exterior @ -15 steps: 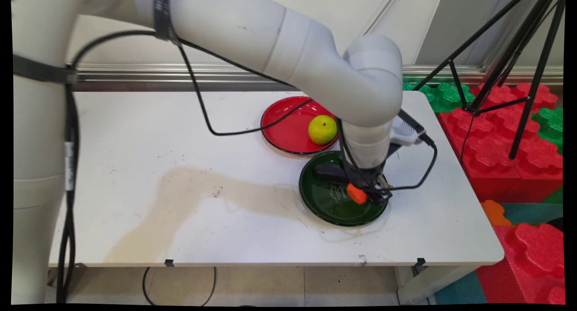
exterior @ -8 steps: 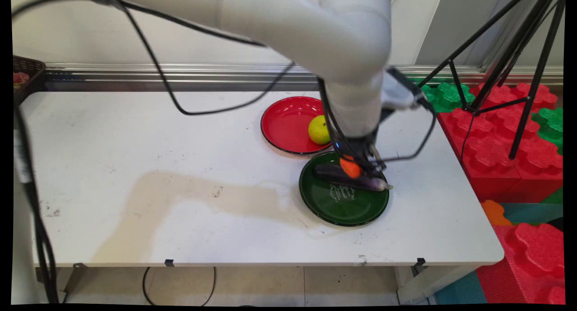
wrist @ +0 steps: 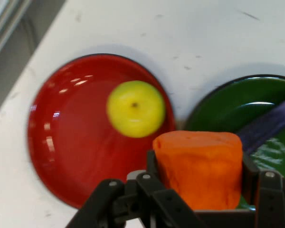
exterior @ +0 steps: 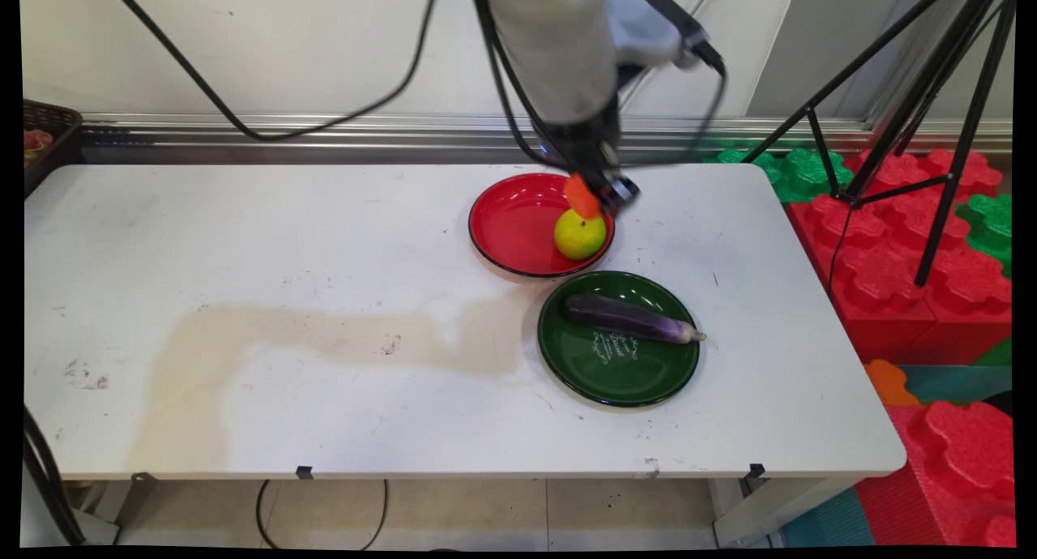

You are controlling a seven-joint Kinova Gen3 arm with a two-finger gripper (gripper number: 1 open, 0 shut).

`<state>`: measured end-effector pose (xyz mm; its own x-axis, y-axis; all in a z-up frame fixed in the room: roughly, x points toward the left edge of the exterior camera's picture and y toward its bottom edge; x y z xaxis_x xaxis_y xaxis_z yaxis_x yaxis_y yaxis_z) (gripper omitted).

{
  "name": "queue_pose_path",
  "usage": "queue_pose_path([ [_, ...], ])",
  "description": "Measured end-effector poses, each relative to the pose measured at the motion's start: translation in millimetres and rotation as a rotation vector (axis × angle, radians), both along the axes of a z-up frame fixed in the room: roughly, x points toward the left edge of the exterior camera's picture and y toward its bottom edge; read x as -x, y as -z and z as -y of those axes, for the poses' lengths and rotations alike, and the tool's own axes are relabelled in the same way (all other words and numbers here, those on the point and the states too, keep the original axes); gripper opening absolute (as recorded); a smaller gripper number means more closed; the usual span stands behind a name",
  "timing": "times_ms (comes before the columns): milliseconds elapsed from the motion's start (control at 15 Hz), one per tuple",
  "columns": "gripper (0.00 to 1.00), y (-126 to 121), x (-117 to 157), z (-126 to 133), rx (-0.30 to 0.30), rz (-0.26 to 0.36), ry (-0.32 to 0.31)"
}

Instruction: Place the picked object on the red plate

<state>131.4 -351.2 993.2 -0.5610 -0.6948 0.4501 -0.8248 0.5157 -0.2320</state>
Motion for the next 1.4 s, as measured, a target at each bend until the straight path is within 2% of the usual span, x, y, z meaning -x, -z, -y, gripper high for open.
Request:
queue_pose_path([
  [200, 0.0, -10, -32, 14, 0.024, 0.031, -0.033],
  [467, 0.0, -1, -65, 33, 0.016, 0.079, -0.053],
  [733, 0.0, 28, -89, 51, -0.044, 0.116, -0.006],
  [1067, 0.0, 62, -104, 69, -0.103, 0.134, 0.051],
  [1400, 0.0, 108, -116, 96, -0.164, 0.145, 0.151],
])
